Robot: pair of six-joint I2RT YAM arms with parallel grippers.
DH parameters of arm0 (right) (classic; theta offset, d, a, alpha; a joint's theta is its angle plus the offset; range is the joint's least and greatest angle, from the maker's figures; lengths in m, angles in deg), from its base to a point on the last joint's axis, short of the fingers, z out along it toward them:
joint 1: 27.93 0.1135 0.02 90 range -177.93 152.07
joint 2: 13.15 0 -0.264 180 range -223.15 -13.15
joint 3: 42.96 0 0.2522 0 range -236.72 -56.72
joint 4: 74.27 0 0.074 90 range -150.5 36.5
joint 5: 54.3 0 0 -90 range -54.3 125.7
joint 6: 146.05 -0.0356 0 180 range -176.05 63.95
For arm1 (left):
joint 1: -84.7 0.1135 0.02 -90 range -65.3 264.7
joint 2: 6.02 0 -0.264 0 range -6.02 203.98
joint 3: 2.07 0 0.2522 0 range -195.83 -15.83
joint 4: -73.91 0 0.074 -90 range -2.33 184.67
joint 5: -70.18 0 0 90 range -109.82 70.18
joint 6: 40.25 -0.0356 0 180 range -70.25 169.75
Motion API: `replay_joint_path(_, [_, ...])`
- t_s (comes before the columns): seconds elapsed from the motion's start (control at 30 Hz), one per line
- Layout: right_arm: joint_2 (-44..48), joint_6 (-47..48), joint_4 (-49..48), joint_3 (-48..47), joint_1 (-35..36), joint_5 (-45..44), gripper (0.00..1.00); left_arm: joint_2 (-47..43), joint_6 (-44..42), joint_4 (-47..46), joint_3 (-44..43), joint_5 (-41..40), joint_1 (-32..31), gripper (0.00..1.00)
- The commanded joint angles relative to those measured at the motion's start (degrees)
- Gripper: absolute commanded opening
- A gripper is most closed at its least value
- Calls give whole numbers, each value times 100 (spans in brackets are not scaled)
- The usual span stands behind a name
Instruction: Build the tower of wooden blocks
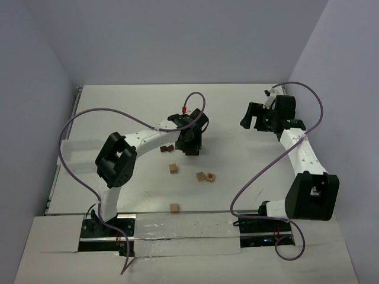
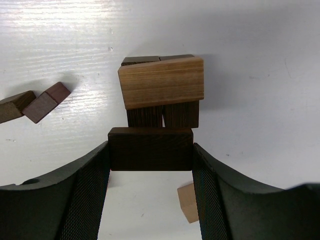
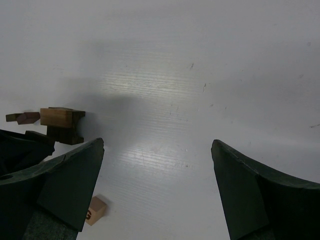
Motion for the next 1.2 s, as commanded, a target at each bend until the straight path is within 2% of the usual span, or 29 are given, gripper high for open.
replay_joint_path(0.0, [100, -43, -156, -159, 49, 50, 95, -4, 209, -191, -264, -423, -143, 0])
replay_joint_path(0.17, [102, -35, -151, -176, 49, 64, 95, 104, 314, -76, -430, -835, -317, 0])
replay_joint_path(0.3, [143, -35, -177, -117, 49, 64, 95, 209, 365, -32, -502, -1051, -414, 5])
replay_joint_path(0.73, [115, -26, -176, -118, 49, 82, 95, 398, 406, 1, -538, -989, -404, 15])
replay_joint_path(1.17, [76, -43, -172, -148, 49, 105, 95, 579, 310, 3, -685, -837, -277, 31])
